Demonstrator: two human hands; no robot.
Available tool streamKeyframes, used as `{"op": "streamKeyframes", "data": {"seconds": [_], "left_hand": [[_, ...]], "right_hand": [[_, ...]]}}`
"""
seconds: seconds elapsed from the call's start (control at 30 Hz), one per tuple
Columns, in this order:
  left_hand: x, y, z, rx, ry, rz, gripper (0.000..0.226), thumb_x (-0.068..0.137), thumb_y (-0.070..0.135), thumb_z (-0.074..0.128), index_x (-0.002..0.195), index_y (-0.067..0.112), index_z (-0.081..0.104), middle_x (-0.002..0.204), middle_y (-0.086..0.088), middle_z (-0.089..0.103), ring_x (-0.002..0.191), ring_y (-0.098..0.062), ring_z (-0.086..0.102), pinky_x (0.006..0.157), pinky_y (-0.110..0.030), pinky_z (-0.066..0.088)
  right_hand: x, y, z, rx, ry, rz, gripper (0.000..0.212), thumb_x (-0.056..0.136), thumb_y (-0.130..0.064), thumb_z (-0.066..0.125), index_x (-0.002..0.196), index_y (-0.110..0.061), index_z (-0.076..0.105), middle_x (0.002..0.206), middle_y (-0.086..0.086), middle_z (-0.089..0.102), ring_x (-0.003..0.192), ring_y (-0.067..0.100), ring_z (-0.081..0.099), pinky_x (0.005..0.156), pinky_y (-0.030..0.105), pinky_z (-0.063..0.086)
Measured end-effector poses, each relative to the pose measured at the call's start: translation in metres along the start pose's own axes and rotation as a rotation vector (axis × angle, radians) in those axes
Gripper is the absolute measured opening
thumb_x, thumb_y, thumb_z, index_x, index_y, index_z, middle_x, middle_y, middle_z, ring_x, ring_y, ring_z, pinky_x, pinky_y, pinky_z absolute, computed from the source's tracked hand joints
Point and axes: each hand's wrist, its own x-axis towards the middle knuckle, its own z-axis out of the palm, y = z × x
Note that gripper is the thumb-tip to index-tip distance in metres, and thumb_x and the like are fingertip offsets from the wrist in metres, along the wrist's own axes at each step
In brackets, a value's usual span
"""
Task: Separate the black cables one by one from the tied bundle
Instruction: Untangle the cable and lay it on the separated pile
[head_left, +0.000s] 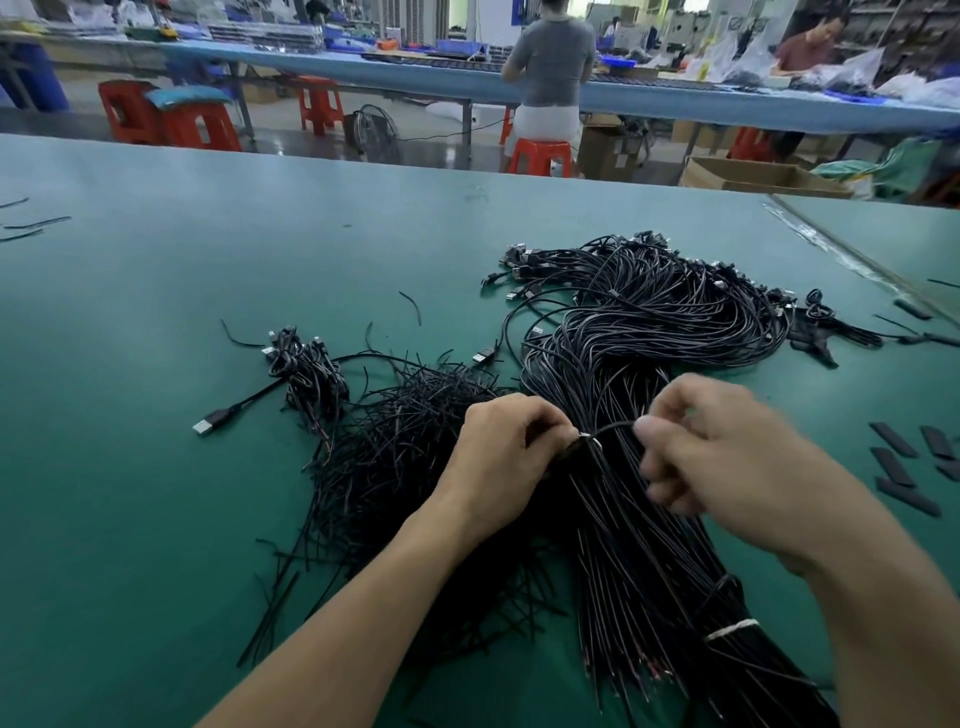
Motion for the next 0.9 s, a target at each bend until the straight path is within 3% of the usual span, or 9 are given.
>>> {"op": "streamKeyframes", "data": {"seconds": [0.1,0.23,0.3,0.4,0.5,0.57,0.7,0.8,0.9], "left_hand": [[-0.003,0.007,-0.002,-0.097,0.05,-0.006,0.012,0.096,0.028,0.065,0.09,0.022,0.074,0.082,0.015,0.07,0.078,-0.002,0.064,0.075,-0.027,0.055],[-0.007,0.026,-0.011,0.282,0.103,0.376,0.038,0.101,0.047,0.042,0.099,0.023,0.072,0.102,0.013,0.071,0.104,-0.01,0.059,0.089,-0.033,0.045],[-0.009,0.038,-0.014,0.32,0.026,0.452,0.043,0.1,0.049,0.038,0.103,0.019,0.069,0.101,0.008,0.071,0.103,-0.014,0.06,0.094,-0.037,0.043],[-0.009,0.055,-0.02,0.185,-0.09,0.33,0.046,0.099,0.056,0.027,0.112,0.022,0.055,0.08,0.008,0.062,0.076,-0.017,0.06,0.074,-0.039,0.048],[-0.006,0.061,-0.028,0.295,-0.043,0.315,0.049,0.098,0.063,0.021,0.096,0.025,0.052,0.07,0.008,0.056,0.063,-0.016,0.055,0.058,-0.037,0.045],[-0.002,0.061,-0.037,0.377,0.034,0.27,0.048,0.098,0.064,0.025,0.085,0.026,0.051,0.063,0.01,0.049,0.059,-0.013,0.05,0.056,-0.034,0.042],[0.006,0.051,-0.051,0.529,0.026,0.074,0.035,0.101,0.055,0.037,0.087,0.027,0.052,0.072,0.011,0.054,0.07,-0.015,0.055,0.062,-0.034,0.038],[0.004,0.057,-0.047,0.255,-0.097,0.092,0.033,0.105,0.043,0.039,0.08,0.026,0.052,0.065,0.013,0.056,0.061,-0.005,0.05,0.06,-0.026,0.038],[0.003,0.065,-0.041,-0.131,-0.176,0.086,0.048,0.101,0.054,0.034,0.07,0.023,0.052,0.058,0.015,0.045,0.056,-0.004,0.04,0.058,-0.025,0.035]], "right_hand": [[0.003,0.004,-0.004,-0.098,0.189,-0.052,0.02,0.091,-0.033,0.067,0.073,-0.026,0.063,0.062,0.0,0.067,0.055,0.007,0.058,0.054,0.027,0.041],[0.002,0.001,-0.005,-0.038,-0.011,-0.15,0.006,0.081,-0.039,0.073,0.077,-0.035,0.071,0.058,-0.004,0.065,0.05,0.001,0.05,0.055,0.03,0.041],[0.003,0.0,-0.002,0.016,-0.067,-0.208,0.002,0.081,-0.034,0.075,0.079,-0.034,0.073,0.062,0.002,0.066,0.057,0.007,0.053,0.061,0.039,0.048],[0.005,-0.004,0.001,0.212,0.086,-0.318,0.004,0.078,-0.036,0.076,0.081,-0.033,0.075,0.063,-0.003,0.068,0.056,0.003,0.055,0.056,0.025,0.047],[0.006,-0.005,0.003,0.292,0.192,-0.342,0.002,0.082,-0.036,0.074,0.083,-0.035,0.073,0.06,-0.006,0.067,0.049,0.002,0.052,0.05,0.022,0.044],[0.007,-0.003,0.004,0.272,0.155,-0.333,0.004,0.087,-0.034,0.071,0.086,-0.037,0.072,0.065,-0.006,0.071,0.05,0.004,0.054,0.053,0.028,0.045],[0.008,0.002,0.006,0.175,0.092,-0.3,0.01,0.087,-0.027,0.072,0.083,-0.036,0.075,0.071,-0.008,0.073,0.062,0.003,0.064,0.066,0.03,0.051],[0.008,0.0,0.007,0.194,0.048,-0.352,0.017,0.089,-0.019,0.072,0.087,-0.036,0.076,0.073,0.004,0.071,0.065,0.019,0.061,0.067,0.042,0.052],[0.004,-0.008,0.005,0.344,0.015,-0.461,0.018,0.09,-0.01,0.069,0.089,-0.026,0.076,0.078,0.006,0.074,0.075,0.034,0.067,0.075,0.044,0.057]]}}
